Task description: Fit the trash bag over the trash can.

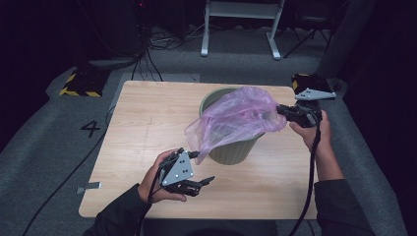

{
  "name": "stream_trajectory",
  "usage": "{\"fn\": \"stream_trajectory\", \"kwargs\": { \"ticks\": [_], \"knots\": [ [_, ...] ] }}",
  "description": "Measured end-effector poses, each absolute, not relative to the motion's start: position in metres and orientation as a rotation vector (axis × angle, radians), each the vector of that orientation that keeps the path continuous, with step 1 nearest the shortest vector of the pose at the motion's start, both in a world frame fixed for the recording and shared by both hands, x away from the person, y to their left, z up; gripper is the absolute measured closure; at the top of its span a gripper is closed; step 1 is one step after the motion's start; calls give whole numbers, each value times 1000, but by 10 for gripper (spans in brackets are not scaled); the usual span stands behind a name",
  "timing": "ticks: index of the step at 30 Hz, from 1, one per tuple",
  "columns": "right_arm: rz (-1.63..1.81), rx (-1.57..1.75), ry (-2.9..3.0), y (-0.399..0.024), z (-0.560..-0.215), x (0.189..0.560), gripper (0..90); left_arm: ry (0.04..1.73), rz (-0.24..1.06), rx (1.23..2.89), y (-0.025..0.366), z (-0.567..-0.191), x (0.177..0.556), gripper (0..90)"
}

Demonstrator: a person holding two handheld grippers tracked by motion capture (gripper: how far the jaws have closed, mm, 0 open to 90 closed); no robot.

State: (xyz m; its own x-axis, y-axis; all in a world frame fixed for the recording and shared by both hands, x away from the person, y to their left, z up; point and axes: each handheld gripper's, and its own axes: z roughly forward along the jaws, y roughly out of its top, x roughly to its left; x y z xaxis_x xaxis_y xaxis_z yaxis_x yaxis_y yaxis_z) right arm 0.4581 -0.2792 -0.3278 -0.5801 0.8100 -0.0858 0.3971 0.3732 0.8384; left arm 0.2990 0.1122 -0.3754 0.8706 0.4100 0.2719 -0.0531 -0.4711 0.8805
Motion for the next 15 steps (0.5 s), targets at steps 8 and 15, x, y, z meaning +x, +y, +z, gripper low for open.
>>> {"fn": "stream_trajectory", "kwargs": {
  "ticks": [8, 15],
  "knots": [
    [1128, 1008, 2125, -283, -325, 446, 855, 436, 562, 1931, 142, -378, 317, 225],
    [1119, 994, 2129, -279, -326, 441, 868, 393, 554, 1879, 142, -372, 312, 204]
  ]
}}
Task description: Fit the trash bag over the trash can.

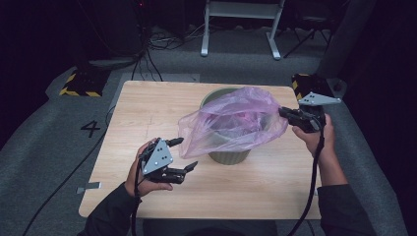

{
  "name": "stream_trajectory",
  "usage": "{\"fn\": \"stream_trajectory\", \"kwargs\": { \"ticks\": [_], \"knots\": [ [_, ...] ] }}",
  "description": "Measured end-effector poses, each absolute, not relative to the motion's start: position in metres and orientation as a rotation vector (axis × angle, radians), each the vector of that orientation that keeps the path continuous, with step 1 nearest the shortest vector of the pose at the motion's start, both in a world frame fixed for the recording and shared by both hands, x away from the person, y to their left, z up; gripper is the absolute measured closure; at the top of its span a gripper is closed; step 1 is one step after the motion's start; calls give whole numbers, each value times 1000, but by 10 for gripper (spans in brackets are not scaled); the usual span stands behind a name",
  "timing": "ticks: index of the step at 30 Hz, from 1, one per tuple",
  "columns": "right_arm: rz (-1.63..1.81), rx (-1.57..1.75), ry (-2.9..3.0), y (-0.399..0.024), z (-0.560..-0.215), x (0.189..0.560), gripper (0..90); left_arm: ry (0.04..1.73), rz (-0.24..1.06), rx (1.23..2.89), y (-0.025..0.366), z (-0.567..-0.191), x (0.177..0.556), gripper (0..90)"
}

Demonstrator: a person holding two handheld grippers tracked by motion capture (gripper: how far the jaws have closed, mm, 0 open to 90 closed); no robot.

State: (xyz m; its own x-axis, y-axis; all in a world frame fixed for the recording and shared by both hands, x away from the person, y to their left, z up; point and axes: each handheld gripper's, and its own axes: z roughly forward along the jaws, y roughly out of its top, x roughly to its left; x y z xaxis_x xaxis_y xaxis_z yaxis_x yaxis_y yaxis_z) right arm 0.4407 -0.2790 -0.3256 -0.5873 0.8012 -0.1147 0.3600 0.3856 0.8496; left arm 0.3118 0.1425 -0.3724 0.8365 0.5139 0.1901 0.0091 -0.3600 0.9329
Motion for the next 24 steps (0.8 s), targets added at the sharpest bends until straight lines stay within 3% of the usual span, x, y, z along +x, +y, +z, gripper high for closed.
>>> {"fn": "stream_trajectory", "kwargs": {
  "ticks": [6, 7, 8, 9, 12, 14, 15, 16, 24],
  "knots": [
    [1120, 961, 2141, -271, -324, 434, 869, 325, 638, 1912, 95, -359, 309, 214],
    [1124, 956, 2139, -270, -324, 433, 870, 325, 638, 1912, 95, -359, 309, 234],
    [1127, 955, 2140, -270, -324, 433, 869, 346, 637, 1911, 90, -360, 312, 309],
    [1127, 955, 2140, -270, -324, 433, 869, 385, 644, 1913, 86, -362, 316, 309],
    [1141, 956, 2145, -271, -328, 432, 869, 388, 626, 1928, 85, -372, 331, 669],
    [1147, 962, 2149, -272, -330, 432, 869, 378, 620, 1939, 86, -375, 333, 827],
    [1147, 962, 2149, -272, -330, 432, 869, 374, 605, 1939, 87, -377, 336, 827],
    [1150, 971, 2149, -273, -333, 432, 869, 393, 631, 1966, 88, -383, 340, 900],
    [1168, 1045, 2136, -281, -342, 444, 869, 295, 541, 2174, 79, -420, 345, 900]
  ]
}}
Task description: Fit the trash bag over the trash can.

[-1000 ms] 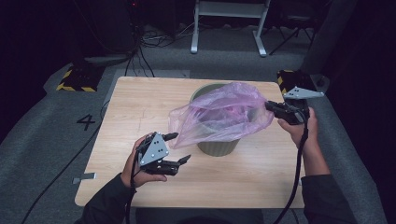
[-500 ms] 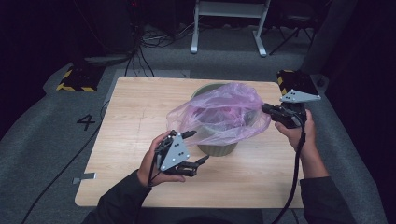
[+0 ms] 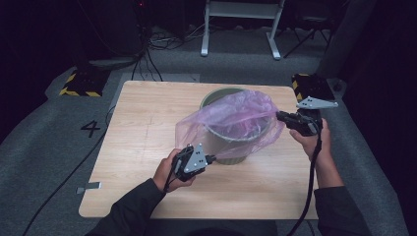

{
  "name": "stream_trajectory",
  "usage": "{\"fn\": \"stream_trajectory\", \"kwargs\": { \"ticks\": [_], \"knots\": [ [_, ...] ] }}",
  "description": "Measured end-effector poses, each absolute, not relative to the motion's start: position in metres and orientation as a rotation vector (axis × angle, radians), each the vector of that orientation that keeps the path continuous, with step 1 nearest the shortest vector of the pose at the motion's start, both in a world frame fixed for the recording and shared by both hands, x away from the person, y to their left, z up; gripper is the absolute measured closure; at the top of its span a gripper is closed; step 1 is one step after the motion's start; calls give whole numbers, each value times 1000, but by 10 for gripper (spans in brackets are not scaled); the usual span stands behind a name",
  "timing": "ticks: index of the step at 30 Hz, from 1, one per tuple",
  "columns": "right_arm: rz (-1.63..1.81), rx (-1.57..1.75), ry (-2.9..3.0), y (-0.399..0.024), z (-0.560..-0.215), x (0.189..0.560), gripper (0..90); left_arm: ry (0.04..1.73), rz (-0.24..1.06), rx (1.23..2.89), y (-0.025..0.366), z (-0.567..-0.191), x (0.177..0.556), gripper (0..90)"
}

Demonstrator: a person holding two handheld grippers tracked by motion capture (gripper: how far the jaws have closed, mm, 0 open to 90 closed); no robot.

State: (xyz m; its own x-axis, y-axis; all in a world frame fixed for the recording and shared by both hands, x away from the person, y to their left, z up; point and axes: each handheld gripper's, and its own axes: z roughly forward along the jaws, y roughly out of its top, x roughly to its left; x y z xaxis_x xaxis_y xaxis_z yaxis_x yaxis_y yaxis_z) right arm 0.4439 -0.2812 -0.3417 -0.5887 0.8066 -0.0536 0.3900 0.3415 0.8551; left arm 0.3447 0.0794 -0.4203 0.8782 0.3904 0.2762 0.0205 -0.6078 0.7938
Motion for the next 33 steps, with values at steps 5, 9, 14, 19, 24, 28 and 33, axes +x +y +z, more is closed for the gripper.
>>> {"fn": "stream_trajectory", "kwargs": {
  "ticks": [5, 9, 14, 19, 24, 28, 33],
  "knots": [
    [1154, 1063, 2133, -279, -344, 450, 869, 271, 521, 2180, 79, -426, 343, 649],
    [1150, 1065, 2120, -278, -345, 453, 869, 259, 511, 2116, 89, -415, 327, 259],
    [1154, 1075, 2103, -279, -346, 455, 868, 261, 563, 1959, 114, -379, 299, 182],
    [1162, 1070, 2088, -279, -345, 457, 855, 312, 676, 1877, 121, -351, 301, 185],
    [1151, 1023, 2076, -276, -343, 458, 829, 378, 783, 1913, 120, -334, 335, 162],
    [1160, 980, 2080, -274, -343, 462, 832, 431, 716, 1978, 122, -337, 381, 352],
    [1156, 971, 2089, -271, -345, 467, 844, 415, 684, 2004, 122, -344, 406, 695]
  ]
}}
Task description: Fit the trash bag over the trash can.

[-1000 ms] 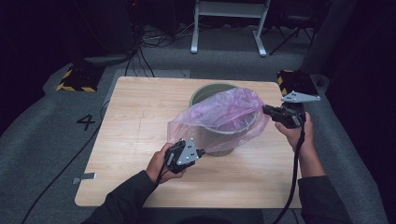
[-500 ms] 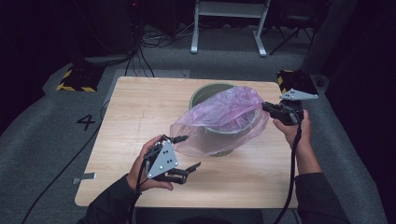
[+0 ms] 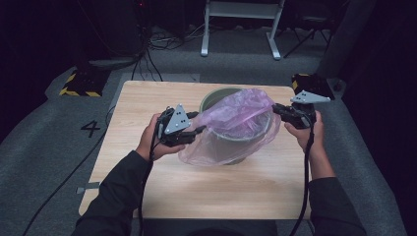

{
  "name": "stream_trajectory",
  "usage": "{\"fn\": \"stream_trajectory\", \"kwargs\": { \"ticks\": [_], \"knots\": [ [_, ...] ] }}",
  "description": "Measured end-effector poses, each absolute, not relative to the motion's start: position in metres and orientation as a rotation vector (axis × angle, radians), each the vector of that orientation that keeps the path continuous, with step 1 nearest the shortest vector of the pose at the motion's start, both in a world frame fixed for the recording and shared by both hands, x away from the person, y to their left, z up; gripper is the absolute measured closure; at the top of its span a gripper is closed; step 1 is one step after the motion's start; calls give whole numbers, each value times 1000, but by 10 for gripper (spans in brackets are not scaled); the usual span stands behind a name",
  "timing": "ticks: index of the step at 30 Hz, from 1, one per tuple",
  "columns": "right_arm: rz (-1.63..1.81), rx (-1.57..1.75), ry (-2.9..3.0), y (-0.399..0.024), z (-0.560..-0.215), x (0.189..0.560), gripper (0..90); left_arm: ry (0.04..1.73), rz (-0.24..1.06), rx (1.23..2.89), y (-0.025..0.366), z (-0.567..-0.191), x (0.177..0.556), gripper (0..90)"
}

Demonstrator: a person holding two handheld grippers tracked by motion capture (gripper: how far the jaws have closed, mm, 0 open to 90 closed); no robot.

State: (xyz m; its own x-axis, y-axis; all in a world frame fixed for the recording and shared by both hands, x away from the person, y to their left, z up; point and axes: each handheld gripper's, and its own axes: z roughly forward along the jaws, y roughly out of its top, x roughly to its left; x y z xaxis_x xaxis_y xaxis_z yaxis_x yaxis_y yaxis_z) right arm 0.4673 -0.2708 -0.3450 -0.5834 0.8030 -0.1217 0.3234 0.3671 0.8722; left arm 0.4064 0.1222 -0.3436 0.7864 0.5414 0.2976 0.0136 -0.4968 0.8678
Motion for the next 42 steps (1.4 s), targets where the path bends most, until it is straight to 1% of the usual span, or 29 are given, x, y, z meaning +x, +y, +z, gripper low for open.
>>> {"fn": "stream_trajectory", "kwargs": {
  "ticks": [1, 4, 6, 7, 12, 13, 14, 19, 24, 28, 29, 30, 31, 33, 35, 39, 40, 41, 42],
  "knots": [
    [1136, 959, 2082, -269, -346, 470, 853, 432, 695, 1992, 123, -347, 416, 751],
    [1112, 955, 2059, -269, -350, 477, 859, 489, 676, 1959, 124, -351, 433, 846],
    [1119, 963, 2049, -269, -352, 479, 864, 513, 686, 1956, 124, -352, 438, 879],
    [1127, 980, 2049, -269, -357, 485, 866, 538, 647, 1934, 125, -355, 449, 888],
    [1146, 995, 2063, -267, -363, 492, 876, 591, 618, 1912, 124, -359, 468, 895],
    [1149, 996, 2079, -265, -366, 497, 878, 608, 612, 1901, 122, -361, 477, 897],
    [1146, 1001, 2090, -264, -368, 499, 879, 608, 612, 1901, 122, -361, 477, 897],
    [1212, 1025, 2120, -261, -376, 509, 895, 682, 561, 1853, 120, -368, 502, 897],
    [1254, 1044, 2131, -262, -379, 515, 900, 713, 543, 1856, 116, -377, 513, 897],
    [1258, 1037, 2142, -261, -379, 518, 900, 732, 546, 1889, 104, -380, 524, 897],
    [1265, 1032, 2150, -261, -380, 518, 900, 738, 529, 1880, 102, -381, 528, 897],
    [1262, 1034, 2161, -260, -382, 519, 900, 746, 478, 1857, 103, -382, 535, 897],
    [1271, 1026, 2167, -260, -382, 520, 900, 746, 478, 1857, 103, -382, 535, 898],
    [1288, 1017, 2182, -259, -383, 520, 900, 748, 406, 1845, 106, -384, 539, 898],
    [1279, 994, 2202, -259, -382, 518, 900, 719, 402, 1867, 108, -383, 534, 899],
    [1269, 914, 2245, -261, -381, 506, 900, 624, 400, 1909, 113, -383, 511, 899],
    [1269, 914, 2245, -261, -381, 506, 900, 624, 400, 1909, 113, -383, 511, 899],
    [1276, 875, 2273, -262, -381, 497, 900, 578, 400, 1919, 116, -383, 496, 899],
    [1277, 854, 2280, -263, -381, 492, 900, 578, 400, 1919, 116, -383, 496, 899]
  ]
}}
